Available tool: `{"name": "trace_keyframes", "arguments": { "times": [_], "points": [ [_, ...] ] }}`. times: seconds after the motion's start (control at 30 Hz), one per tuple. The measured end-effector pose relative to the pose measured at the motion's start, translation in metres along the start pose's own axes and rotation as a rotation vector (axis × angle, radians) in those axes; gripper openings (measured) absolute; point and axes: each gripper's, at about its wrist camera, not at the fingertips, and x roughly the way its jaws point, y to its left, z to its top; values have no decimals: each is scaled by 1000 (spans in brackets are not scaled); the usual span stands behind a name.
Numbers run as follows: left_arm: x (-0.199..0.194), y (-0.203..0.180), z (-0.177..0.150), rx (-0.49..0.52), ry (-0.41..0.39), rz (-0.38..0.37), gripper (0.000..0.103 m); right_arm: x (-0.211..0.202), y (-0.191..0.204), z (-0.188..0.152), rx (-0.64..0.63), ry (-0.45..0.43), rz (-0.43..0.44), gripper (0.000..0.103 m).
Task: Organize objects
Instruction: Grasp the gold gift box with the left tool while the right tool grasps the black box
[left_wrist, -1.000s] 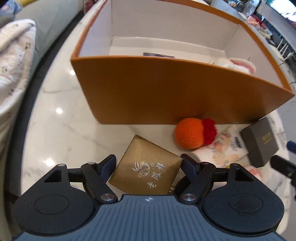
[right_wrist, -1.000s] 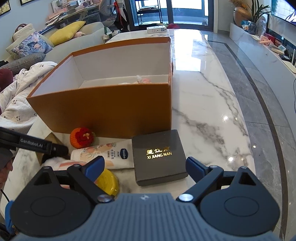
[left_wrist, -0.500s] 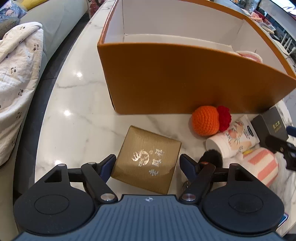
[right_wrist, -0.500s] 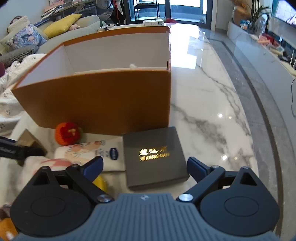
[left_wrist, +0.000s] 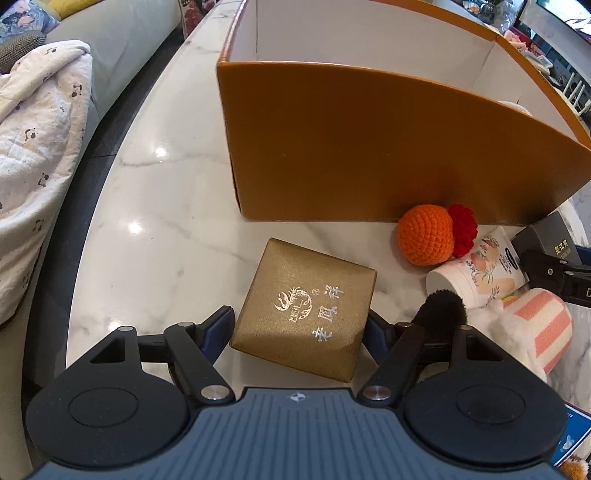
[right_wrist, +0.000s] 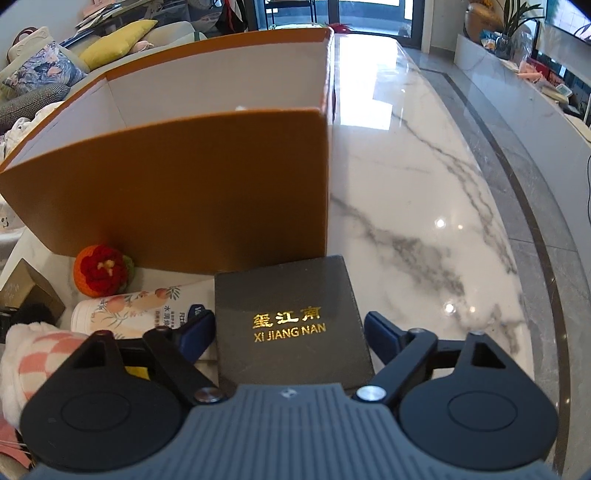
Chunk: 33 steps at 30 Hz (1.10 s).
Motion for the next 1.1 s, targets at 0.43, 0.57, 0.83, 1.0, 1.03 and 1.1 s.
{"name": "trace_keyframes", "arguments": {
  "times": [0.43, 0.57, 0.83, 1.0, 1.03, 1.1],
  "points": [
    [3, -9, -3, 33, -27, 48, 78, -1, 3, -6, -31, -4, -24, 82],
    [-2, -16, -8, 21, -33, 53, 78, -1, 3, -8, -30, -5, -27, 82],
    [0, -16, -6, 13, -38, 59, 78, 0, 6, -8, -48, -2, -39, 82],
    [0, -16, -6, 17, -39, 58, 79, 0, 7, -8, -53, 0, -43, 83],
    [0, -16, -6, 18, -39, 59, 79, 0, 7, -8, -53, 0, -43, 83],
    [0, -15, -7, 21, -42, 60, 80, 0, 7, -8, -55, 1, -45, 84]
  ]
}}
